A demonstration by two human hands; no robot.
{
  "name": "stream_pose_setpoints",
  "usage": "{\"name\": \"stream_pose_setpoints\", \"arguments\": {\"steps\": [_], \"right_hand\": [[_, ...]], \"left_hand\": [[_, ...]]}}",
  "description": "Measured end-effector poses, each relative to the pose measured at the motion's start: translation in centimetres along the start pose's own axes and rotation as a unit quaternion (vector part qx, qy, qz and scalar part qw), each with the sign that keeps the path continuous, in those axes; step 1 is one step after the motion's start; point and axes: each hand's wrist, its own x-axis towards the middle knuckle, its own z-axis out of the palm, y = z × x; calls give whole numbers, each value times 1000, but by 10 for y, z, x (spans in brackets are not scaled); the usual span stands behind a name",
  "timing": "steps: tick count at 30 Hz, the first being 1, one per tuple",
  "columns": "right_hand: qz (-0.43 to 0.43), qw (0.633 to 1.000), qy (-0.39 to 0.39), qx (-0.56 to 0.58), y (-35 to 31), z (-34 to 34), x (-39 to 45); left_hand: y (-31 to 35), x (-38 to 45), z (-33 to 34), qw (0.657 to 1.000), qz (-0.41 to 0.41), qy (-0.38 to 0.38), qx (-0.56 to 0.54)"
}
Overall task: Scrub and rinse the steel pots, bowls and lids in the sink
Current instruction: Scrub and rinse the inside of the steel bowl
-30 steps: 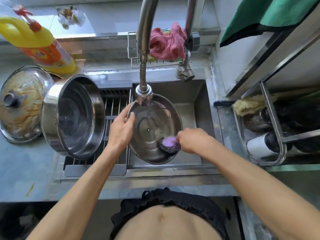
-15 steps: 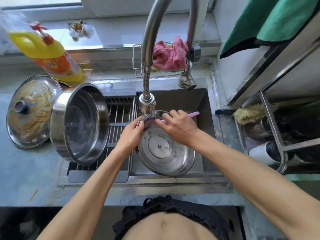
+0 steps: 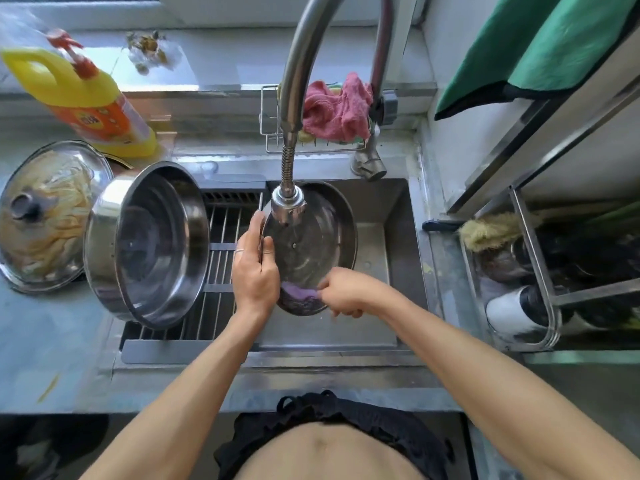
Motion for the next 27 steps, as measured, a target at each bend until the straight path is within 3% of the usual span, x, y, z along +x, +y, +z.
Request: {"name": "stream_pose_setpoints", "arguments": {"steps": [2,4,8,11,14,19,23,27], "right_hand": [[-12,992,-15,125,-6,2,-7],[-19,991,-13,134,-9,-1,-6],[37,994,43,-98,0,-12,4],[99,973,145,-151,8,-34,7],[105,942,211,-237,-6,-55,16],[-64,839,319,-435,-11,-46,25],[-198,806,310,-463,-19,-33,24],[-337,683,404,-506,-3,-23,28]], "left_hand": [[-6,-3,4,1000,4,20,-15],[-8,-4,5,998,-18,44,-40],[-9,-4,-7,994,-64,51,-74],[-7,-9,-9,989,-103,20,-102],[-1,-14,-3,979,-170,11,-111],[9,-2,7,975,-189,-59,-99],[4,9,3,973,-185,-87,-107],[-5,20,-4,965,-198,-143,-98]]}}
